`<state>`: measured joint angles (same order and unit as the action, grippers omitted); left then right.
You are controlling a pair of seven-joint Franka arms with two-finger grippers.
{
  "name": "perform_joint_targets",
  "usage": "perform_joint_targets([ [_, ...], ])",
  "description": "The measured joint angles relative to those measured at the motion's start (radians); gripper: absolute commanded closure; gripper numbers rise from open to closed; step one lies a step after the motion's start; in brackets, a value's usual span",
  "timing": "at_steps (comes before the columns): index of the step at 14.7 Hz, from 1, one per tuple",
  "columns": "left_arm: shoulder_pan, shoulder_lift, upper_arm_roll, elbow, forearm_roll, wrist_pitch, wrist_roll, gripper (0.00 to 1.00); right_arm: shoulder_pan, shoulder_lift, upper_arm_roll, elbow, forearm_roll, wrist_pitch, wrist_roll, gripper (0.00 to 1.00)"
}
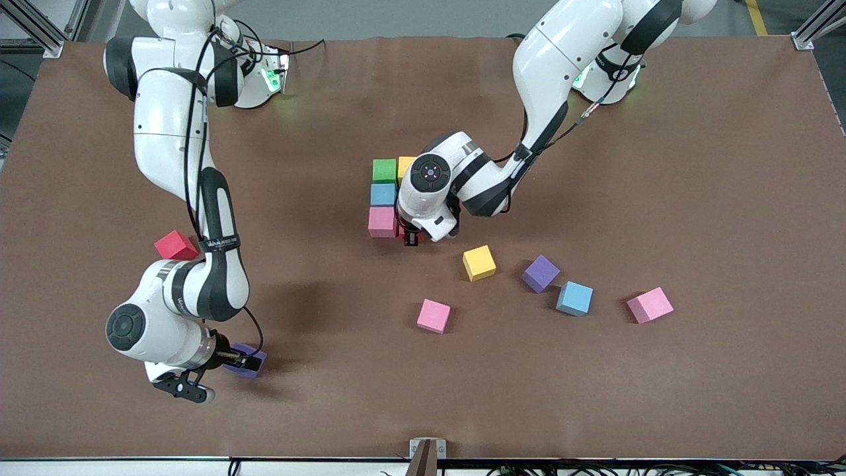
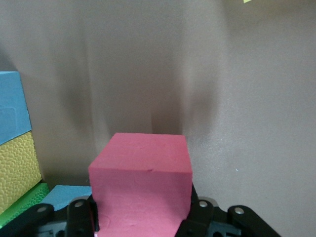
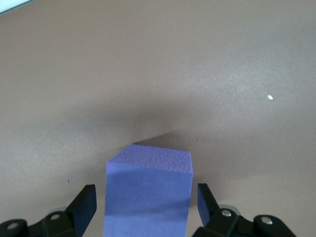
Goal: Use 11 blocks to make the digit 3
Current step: 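Lift the purple cube with the right gripper and carry it toward the column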
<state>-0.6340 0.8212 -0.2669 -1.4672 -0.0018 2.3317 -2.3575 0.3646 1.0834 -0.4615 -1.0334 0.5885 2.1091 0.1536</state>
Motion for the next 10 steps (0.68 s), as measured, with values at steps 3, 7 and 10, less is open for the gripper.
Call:
perform_joint_targets([
  [3, 0.000, 0.002, 0.001, 0.000, 0.000, 0.001, 0.000, 1.00, -0.001, 0.008, 0.000, 0.006, 0.000, 0.004, 0.013, 0.16],
  [7, 0.000, 0.008, 0.001, 0.000, 0.000, 0.012, -0.007, 1.00, -0.004, 0.022, 0.000, 0.025, 0.000, 0.005, 0.026, 0.24],
  [10, 0.000, 0.014, 0.002, 0.000, 0.000, 0.023, -0.012, 1.00, -0.006, 0.028, 0.000, 0.036, 0.000, 0.005, 0.035, 0.41],
])
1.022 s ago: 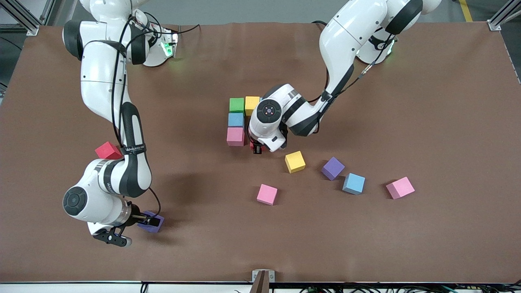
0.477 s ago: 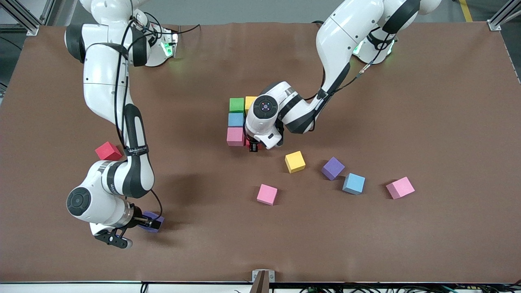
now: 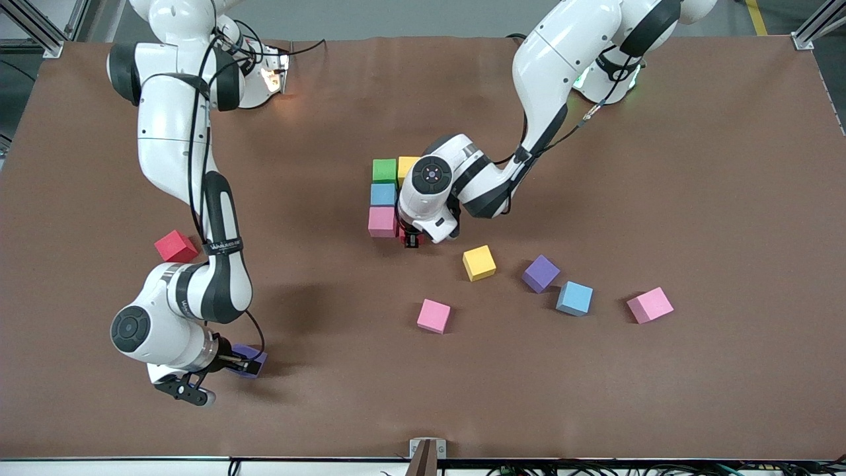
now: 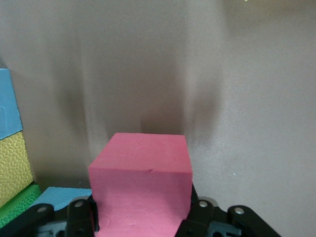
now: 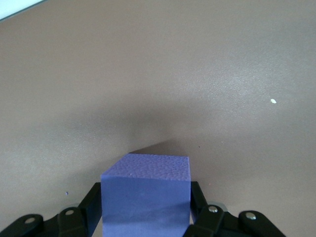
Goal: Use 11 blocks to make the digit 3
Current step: 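Lift the purple cube with the right gripper and carry it toward the column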
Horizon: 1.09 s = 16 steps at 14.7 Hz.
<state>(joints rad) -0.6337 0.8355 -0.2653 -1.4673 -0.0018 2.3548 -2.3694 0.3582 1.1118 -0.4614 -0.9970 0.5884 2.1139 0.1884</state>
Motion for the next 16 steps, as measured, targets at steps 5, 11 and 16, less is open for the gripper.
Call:
perform_joint_targets([
  [5, -0.001, 0.007, 0.000, 0.000, 0.000, 0.003, -0.003, 1.00, -0.002, 0.000, 0.000, 0.011, -0.002, -0.012, 0.003, 0.72],
  [11, -0.009, 0.009, 0.000, 0.000, 0.000, 0.003, -0.012, 1.00, 0.056, -0.014, 0.013, 0.051, -0.059, -0.075, 0.003, 0.73],
  [16, -0.012, 0.009, 0.001, 0.000, 0.000, 0.003, -0.015, 1.00, 0.168, -0.038, 0.013, 0.058, -0.064, -0.087, 0.004, 0.73],
])
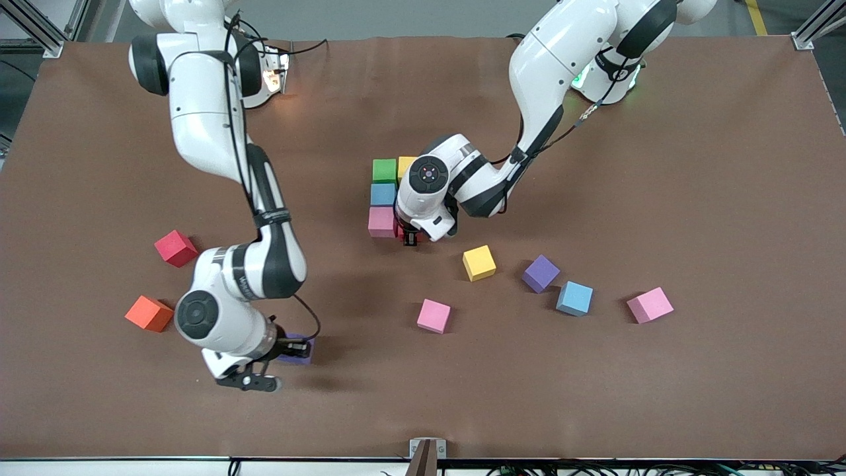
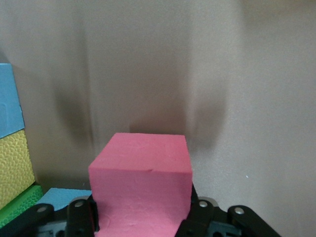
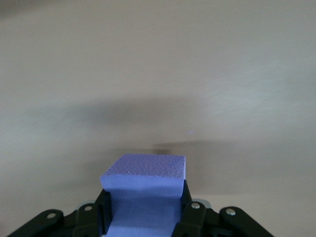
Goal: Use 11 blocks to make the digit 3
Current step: 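Lift the purple cube with the right gripper and carry it toward the column, then hold the purple cube near the column while the left gripper holds red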
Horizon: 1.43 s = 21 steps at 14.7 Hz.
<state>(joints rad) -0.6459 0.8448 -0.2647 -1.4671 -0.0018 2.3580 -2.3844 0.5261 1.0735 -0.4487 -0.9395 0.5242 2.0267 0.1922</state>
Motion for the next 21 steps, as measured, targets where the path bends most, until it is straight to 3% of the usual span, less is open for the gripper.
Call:
perform_joint_targets([
  [6, -0.025, 0.001, 0.027, 0.000, 0.000, 0.000, -0.002, 1.00, 0.088, -0.035, -0.005, -0.042, -0.013, 0.024, -0.021, 0.73],
  [10, -0.026, 0.001, 0.028, 0.000, 0.000, 0.000, -0.002, 1.00, 0.114, -0.180, -0.010, -0.295, -0.016, 0.167, -0.166, 0.73],
  [13, -0.027, 0.001, 0.028, 0.000, 0.000, 0.001, -0.002, 1.00, 0.134, -0.286, -0.009, -0.434, -0.016, 0.173, -0.193, 0.73],
  [21, -0.031, 0.001, 0.028, 0.004, 0.000, 0.005, -0.006, 1.00, 0.239, -0.385, -0.004, -0.619, -0.015, 0.191, -0.197, 0.74],
])
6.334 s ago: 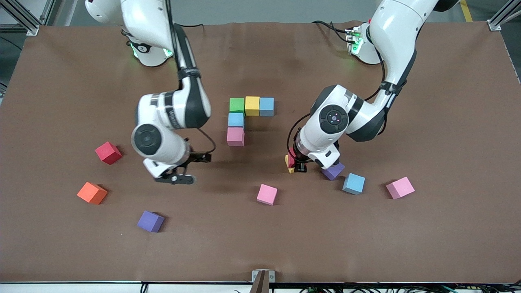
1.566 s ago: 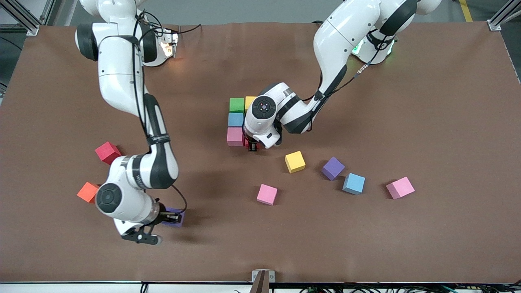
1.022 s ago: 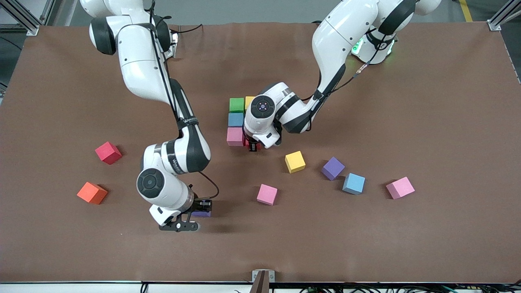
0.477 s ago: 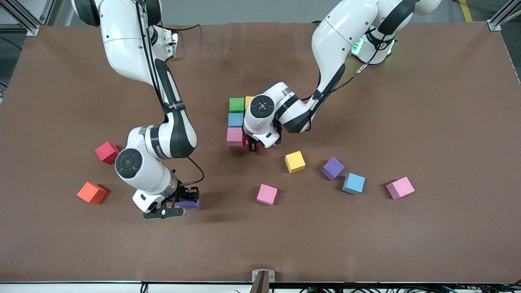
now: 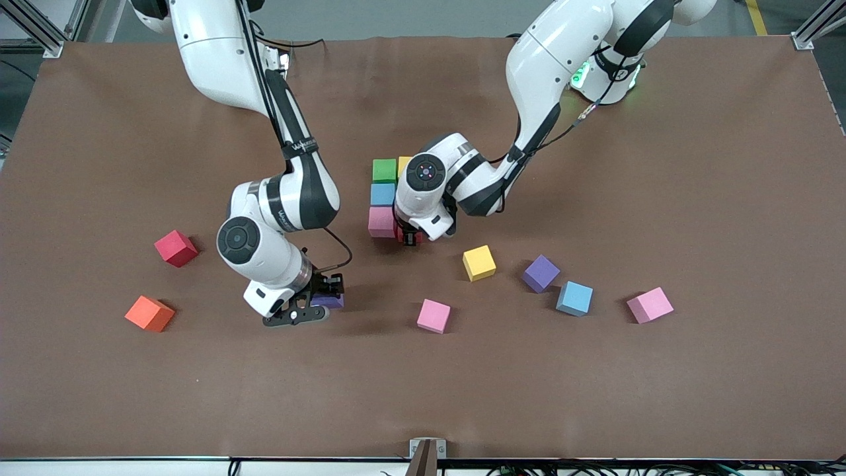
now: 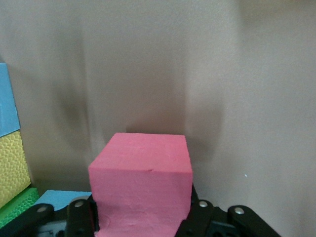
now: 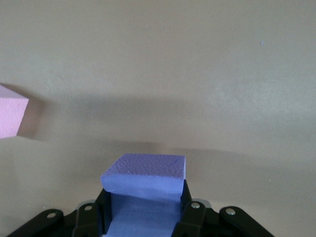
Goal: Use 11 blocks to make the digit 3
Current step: 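Hold the purple cube near the column while the left gripper holds red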
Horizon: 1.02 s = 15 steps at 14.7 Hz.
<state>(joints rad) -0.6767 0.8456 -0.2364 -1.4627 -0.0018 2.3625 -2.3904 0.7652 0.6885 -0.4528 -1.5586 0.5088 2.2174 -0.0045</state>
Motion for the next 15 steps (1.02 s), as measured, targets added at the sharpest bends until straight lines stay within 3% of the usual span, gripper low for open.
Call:
perform_joint_targets([
  [15, -0.007, 0.000, 0.000, 0.000, 0.000, 0.000, -0.006, 1.00, 0.001, -0.005, 0.001, -0.021, 0.001, 0.000, 0.001, 0.74],
])
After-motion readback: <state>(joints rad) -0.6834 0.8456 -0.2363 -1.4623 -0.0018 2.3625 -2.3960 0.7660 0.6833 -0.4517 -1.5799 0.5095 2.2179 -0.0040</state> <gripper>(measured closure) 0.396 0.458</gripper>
